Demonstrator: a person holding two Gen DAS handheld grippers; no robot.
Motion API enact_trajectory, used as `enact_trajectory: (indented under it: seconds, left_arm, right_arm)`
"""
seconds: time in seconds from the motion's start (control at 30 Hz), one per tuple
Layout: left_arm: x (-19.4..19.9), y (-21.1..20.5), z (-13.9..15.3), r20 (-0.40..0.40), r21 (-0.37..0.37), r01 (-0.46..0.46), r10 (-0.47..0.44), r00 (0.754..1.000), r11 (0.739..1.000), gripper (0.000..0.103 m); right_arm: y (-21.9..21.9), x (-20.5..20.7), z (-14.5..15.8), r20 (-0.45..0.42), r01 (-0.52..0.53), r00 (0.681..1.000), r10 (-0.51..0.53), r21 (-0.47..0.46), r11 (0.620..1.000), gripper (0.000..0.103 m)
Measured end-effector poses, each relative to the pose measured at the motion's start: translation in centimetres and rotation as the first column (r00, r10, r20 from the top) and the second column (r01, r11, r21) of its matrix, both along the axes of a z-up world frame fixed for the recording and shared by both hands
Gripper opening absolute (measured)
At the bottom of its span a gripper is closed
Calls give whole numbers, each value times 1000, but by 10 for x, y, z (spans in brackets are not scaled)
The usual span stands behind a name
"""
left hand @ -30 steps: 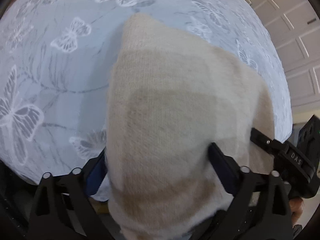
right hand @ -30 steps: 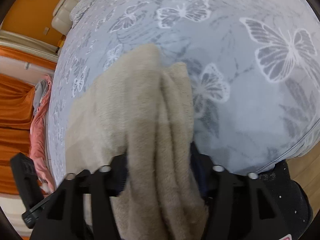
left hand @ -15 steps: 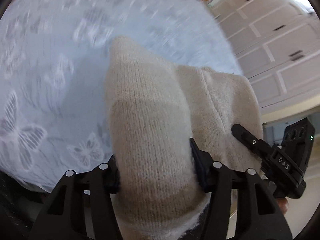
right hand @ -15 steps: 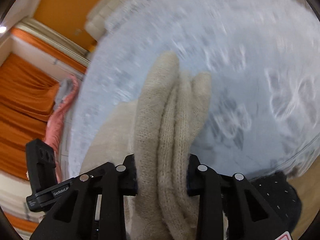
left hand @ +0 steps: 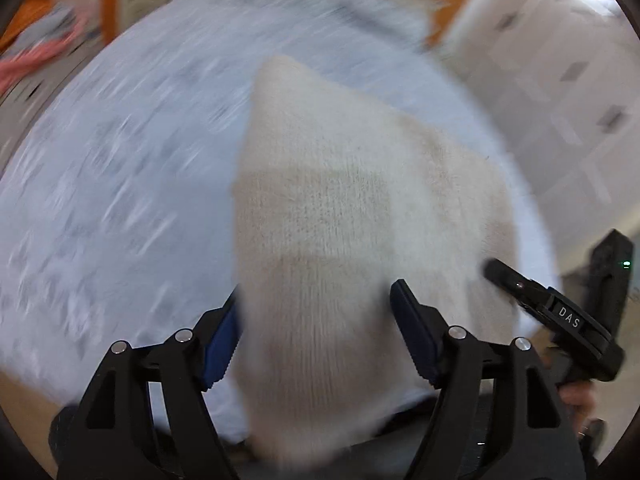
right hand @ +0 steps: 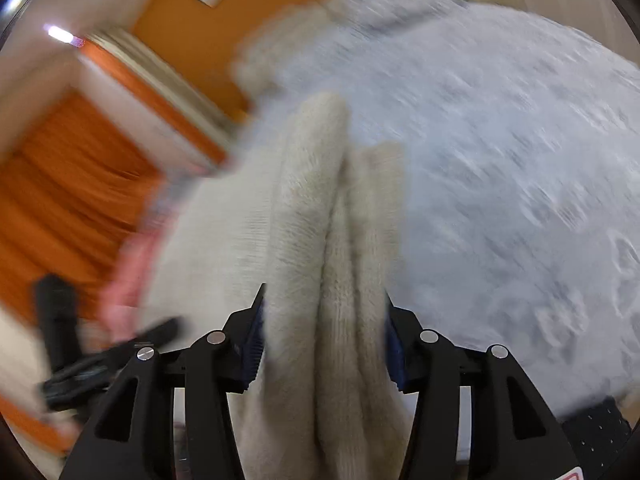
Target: Fold small clothes
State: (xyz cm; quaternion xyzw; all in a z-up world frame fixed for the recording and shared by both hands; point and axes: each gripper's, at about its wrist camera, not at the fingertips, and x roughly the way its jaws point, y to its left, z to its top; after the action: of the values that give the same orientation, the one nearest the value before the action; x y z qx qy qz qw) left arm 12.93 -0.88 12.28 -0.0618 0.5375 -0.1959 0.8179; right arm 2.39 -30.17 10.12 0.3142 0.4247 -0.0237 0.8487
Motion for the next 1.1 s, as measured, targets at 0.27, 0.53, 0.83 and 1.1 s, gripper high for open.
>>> enact_trajectory:
  seconds: [0.27, 0.53, 0.83, 1.1]
  left_arm:
    - [-13, 57, -62, -102, 17, -137, 138, 985, 990, 69]
    - [4, 19, -99, -41, 229, -44, 54, 998, 972, 73]
    - [-7, 18, -113, -48, 257, -28, 42, 998, 966, 79]
    - [-33, 3, -97, 20, 299, -57, 54, 998, 952, 77]
  right_arm:
    - [46, -13, -64, -186, -55, 982, 42, -62, 997, 46]
    - [86, 35, -85, -275, -184, 955, 115, -239, 954, 21]
    - [95, 26, -81, -288, -209, 952, 107, -355, 911, 19]
    - [98, 18, -81, -279, -199, 955, 96, -371, 907, 24]
